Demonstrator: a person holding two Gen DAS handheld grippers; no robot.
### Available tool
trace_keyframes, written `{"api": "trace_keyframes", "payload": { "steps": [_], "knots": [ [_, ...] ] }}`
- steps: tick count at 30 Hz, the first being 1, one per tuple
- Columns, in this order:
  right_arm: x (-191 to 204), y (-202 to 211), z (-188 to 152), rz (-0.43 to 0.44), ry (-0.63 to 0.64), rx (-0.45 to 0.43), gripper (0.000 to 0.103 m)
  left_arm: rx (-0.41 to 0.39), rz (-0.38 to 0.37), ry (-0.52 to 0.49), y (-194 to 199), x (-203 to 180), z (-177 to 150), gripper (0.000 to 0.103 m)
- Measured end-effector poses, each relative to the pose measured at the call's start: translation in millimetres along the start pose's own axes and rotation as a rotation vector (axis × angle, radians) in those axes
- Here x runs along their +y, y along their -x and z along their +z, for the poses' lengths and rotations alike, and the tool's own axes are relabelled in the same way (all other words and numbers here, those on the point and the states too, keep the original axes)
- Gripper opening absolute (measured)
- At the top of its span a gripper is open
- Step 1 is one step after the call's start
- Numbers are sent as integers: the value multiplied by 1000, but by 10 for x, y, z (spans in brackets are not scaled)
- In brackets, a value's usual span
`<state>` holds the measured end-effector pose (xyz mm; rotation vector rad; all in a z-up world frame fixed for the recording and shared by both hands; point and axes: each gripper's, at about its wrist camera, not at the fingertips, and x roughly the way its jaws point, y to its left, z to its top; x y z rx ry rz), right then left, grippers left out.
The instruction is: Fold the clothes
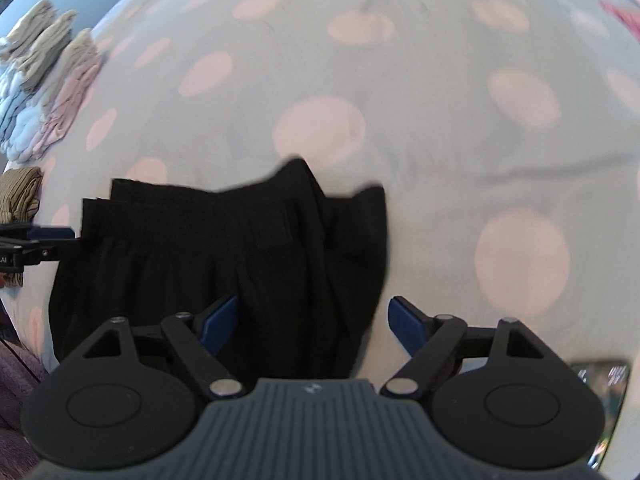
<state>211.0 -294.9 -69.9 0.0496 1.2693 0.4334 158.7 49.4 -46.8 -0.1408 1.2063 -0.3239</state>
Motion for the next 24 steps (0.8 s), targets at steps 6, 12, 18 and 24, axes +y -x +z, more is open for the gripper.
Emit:
{"api": "trace_keyframes", "payload": {
  "steps": [6,12,18,24],
  "knots": [
    [44,-137,-128,-31,33,-7,83,1,-30,51,-130,125,-122,73],
    [162,-172,-127,-7,49,-11,56,-9,-27,4,-219,32,-186,72],
    [251,-152,-100,13,72,-6,22,-21,-12,-54,-203,-84,-198,37],
    [279,7,-116,24,55,-43,14,-61,-36,-70,-58,-133,-188,9]
  ]
}}
